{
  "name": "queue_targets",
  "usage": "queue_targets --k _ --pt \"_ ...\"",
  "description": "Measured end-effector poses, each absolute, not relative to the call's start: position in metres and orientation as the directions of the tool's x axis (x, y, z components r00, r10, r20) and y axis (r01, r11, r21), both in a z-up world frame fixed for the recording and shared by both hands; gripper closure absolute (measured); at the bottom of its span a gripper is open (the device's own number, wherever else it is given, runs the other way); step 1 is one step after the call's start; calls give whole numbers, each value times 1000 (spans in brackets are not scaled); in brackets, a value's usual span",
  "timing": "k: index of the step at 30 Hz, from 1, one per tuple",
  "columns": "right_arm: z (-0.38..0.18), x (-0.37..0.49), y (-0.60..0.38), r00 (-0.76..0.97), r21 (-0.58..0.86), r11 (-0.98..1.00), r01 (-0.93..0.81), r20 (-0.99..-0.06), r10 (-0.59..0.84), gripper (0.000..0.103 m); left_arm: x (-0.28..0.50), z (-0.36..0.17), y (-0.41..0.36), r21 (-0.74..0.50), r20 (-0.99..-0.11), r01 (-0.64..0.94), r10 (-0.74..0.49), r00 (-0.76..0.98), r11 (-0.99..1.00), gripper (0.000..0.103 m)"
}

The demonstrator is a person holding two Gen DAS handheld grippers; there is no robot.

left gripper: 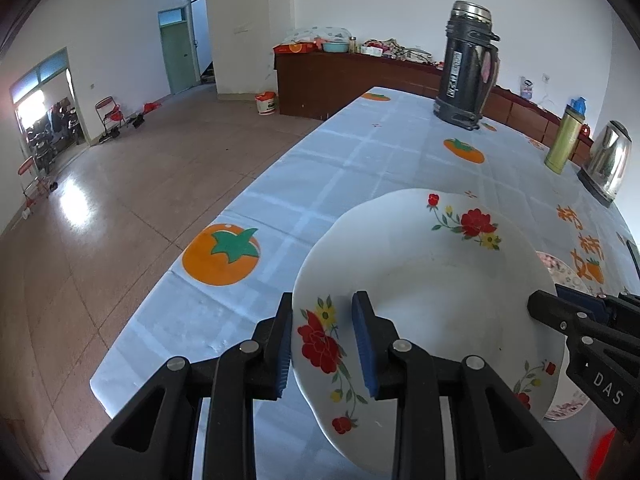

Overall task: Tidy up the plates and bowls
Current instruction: 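Lift the red-flower plate with the left gripper toward the plate stack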

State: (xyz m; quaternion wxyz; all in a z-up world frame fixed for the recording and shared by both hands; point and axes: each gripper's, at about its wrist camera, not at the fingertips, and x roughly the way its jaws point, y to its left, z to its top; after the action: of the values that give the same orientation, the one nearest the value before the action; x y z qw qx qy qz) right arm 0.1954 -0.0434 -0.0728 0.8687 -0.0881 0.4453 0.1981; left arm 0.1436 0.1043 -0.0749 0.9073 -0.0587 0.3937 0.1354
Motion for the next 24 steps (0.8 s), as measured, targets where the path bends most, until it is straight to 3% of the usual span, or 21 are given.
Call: queue_targets --k 24 --pt "-71 180 -108 557 56 942 -332 -794 244 84 140 -68 43 48 -717 -194 170 676 980 72"
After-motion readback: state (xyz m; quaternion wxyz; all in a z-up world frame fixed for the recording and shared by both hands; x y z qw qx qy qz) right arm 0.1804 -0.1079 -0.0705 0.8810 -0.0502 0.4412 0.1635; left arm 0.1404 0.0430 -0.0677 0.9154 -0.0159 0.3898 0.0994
